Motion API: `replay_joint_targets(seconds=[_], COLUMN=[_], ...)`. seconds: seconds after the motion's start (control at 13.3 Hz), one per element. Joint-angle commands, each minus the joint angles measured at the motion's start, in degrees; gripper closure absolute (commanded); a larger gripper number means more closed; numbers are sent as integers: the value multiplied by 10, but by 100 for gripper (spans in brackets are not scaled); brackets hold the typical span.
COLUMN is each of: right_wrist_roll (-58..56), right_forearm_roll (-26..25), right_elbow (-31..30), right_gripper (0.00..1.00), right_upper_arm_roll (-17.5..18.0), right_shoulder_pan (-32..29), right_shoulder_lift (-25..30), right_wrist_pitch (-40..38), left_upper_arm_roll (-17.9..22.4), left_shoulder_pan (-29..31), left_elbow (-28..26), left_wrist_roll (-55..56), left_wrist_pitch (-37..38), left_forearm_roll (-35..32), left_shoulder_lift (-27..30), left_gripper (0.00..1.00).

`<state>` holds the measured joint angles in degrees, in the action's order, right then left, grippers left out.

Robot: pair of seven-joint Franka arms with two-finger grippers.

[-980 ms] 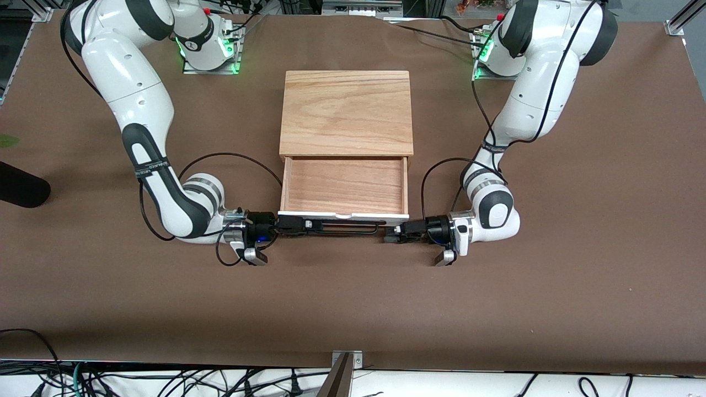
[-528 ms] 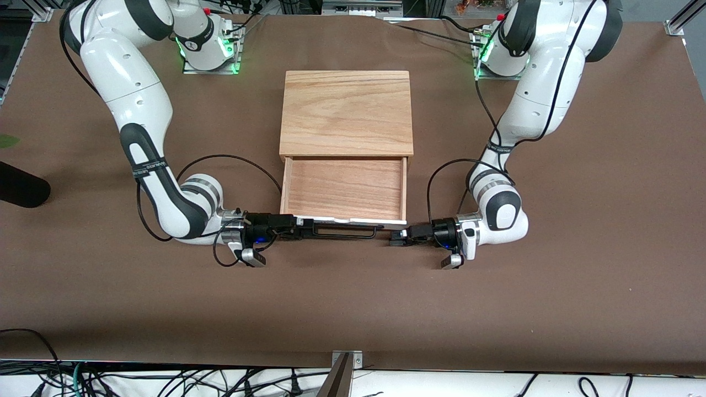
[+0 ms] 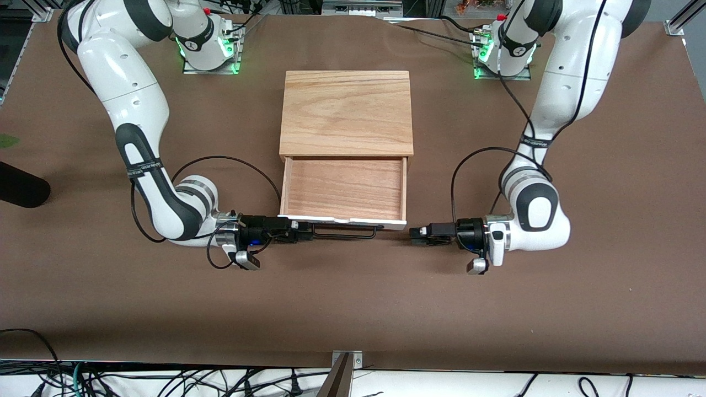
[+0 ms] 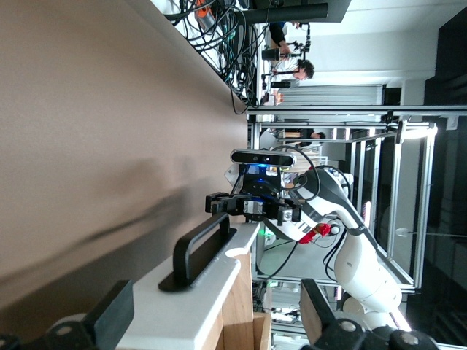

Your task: Pull top drawer with both arms simultaneously

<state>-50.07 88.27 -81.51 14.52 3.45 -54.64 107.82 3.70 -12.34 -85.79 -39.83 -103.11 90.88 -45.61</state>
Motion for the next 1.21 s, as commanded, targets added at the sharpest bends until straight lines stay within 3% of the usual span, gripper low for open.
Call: replay_joint_targets(seconds=[0.0, 0.23, 0.68, 0.9, 1.06, 1.13], right_wrist_roll=[20, 122, 212, 268, 336, 398], right_forearm_roll=[-49, -205, -557, -674, -783, -814], right_elbow=[-2, -2, -7, -17, -19, -23], right_gripper=[0, 0, 0, 0, 0, 0], right_upper_arm_roll=[-11, -40, -67, -102, -101, -101], right_shoulder_pan=[-1, -2, -4, -3, -2, -2], right_shoulder_lift=[29, 87, 197, 271, 324, 350], right_wrist_pitch=[0, 2, -8, -97, -145, -167], left_upper_arm_roll=[0, -1, -4, -24, -52, -53], left_shoulder_pan=[7, 13, 53, 76, 100, 101], left_elbow=[-69, -125, -205, -220, -220, -220], left_wrist_roll=[8, 29, 114, 188, 247, 276], left_wrist_pitch=[-7, -31, -36, -24, 17, 38], left_forearm_roll=[-34, -79, -272, -464, -579, -619], left_shoulder_lift=[68, 139, 289, 376, 425, 444], left_gripper=[0, 0, 0, 0, 0, 0])
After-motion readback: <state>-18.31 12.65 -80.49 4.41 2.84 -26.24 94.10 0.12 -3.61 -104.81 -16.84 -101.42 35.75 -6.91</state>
